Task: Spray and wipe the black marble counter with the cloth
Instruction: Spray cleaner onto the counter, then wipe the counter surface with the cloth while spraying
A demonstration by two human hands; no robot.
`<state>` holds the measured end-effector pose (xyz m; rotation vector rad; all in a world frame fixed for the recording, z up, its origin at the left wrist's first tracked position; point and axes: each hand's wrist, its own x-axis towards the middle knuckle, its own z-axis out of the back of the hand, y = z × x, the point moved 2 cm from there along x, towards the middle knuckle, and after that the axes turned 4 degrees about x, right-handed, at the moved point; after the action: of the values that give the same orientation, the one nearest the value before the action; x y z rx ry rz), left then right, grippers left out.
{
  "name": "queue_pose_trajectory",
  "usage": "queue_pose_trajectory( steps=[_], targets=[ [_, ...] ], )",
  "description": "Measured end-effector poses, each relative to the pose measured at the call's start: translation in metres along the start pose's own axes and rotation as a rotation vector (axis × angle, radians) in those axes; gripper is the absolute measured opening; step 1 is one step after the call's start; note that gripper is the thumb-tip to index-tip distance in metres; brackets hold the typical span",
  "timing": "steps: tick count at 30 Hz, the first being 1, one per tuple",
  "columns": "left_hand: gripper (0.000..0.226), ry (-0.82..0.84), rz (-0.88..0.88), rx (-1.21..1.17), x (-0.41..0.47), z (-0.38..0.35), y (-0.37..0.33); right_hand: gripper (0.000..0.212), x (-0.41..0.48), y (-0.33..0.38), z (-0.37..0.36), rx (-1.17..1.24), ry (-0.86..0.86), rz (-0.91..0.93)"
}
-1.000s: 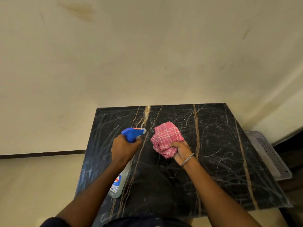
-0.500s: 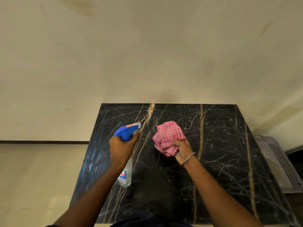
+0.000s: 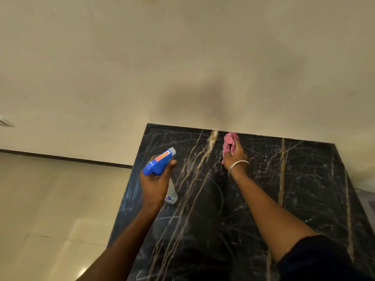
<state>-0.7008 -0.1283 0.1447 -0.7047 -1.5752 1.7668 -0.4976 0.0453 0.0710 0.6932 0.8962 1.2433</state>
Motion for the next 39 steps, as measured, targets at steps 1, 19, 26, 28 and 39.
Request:
queue_pose_trajectory(
  steps=[1, 19, 26, 28, 39],
  targets=[
    [0.038, -0.006, -0.009, -0.013, 0.009, 0.002, 0.003, 0.071, 0.008, 0.002, -0.012, -0.100, 0.053, 0.011],
    [0.040, 0.132, -0.186, 0.008, 0.095, 0.016, 0.022, 0.077, 0.060, -0.014, -0.141, -1.005, 0.415, 0.298],
    [0.027, 0.153, -0.210, 0.040, 0.101, 0.011, 0.021, 0.077, 0.069, 0.033, -0.238, -0.995, 0.579, 0.588],
    [0.032, 0.163, -0.199, 0.040, 0.101, 0.011, 0.023, 0.077, 0.072, 0.047, -0.268, -1.019, 0.596, 0.647],
    [0.028, 0.127, -0.139, 0.089, 0.097, 0.008, 0.018, 0.074, 0.071, 0.068, -0.289, -1.038, 0.692, 0.792]
  ],
)
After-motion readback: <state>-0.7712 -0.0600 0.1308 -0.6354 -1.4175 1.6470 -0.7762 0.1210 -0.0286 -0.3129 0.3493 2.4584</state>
